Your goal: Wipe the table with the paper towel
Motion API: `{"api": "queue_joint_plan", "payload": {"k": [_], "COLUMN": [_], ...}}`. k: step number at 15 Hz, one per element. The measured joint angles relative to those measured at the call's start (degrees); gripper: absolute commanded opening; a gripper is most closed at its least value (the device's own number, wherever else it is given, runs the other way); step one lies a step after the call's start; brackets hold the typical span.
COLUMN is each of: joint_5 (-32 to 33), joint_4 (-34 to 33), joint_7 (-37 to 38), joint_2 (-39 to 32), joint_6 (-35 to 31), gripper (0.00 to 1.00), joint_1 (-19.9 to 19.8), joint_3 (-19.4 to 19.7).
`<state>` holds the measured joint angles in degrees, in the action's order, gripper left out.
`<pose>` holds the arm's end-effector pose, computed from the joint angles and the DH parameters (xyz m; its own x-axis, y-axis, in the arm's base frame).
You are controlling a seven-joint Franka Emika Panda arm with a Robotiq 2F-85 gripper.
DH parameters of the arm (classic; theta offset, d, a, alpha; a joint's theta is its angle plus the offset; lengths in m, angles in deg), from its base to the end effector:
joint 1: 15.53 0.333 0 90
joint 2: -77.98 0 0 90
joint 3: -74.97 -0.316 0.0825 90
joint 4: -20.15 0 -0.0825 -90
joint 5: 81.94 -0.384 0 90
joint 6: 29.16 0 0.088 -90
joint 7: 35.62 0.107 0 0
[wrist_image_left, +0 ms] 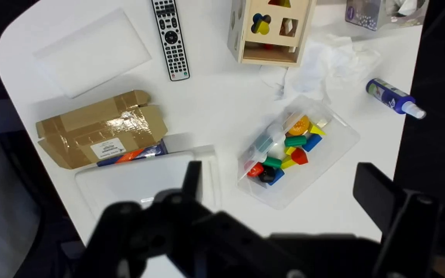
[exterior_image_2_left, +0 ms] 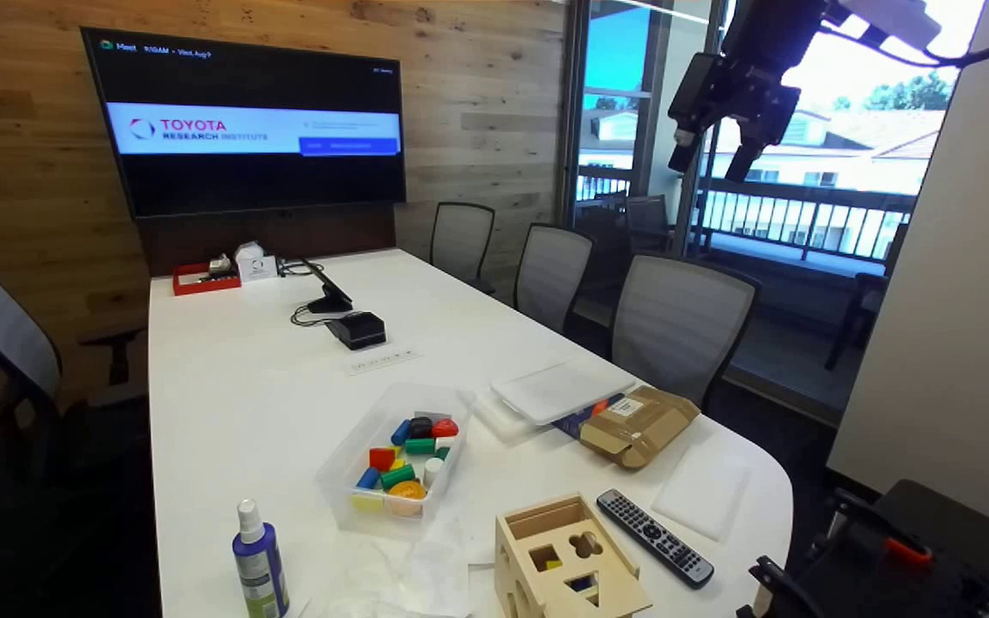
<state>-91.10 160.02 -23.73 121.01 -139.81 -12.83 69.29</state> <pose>0.3417 0.0685 0.5723 0.9687 -0.1299 0.2113 -0.1021 -0.9852 -0.1375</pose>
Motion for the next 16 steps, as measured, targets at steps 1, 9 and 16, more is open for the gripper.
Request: {"api": "queue_joint_plan", "payload": {"k": [1,9,16], "joint_5": [0.0,-1.89,1.84], "joint_4": [-0.18,-5.39,-12.93], "joint_7": [0.01,8.16,25.71], "joint_2": [-1.58,-24.89,-45.71], "joint_6": [-0.5,-15.77,-25.15], "gripper": [1.0,1.0,1.0], "joint_1": [0.03,1.76,8.62], "joint_3": [-0.06,-7.39,-12.77]}}
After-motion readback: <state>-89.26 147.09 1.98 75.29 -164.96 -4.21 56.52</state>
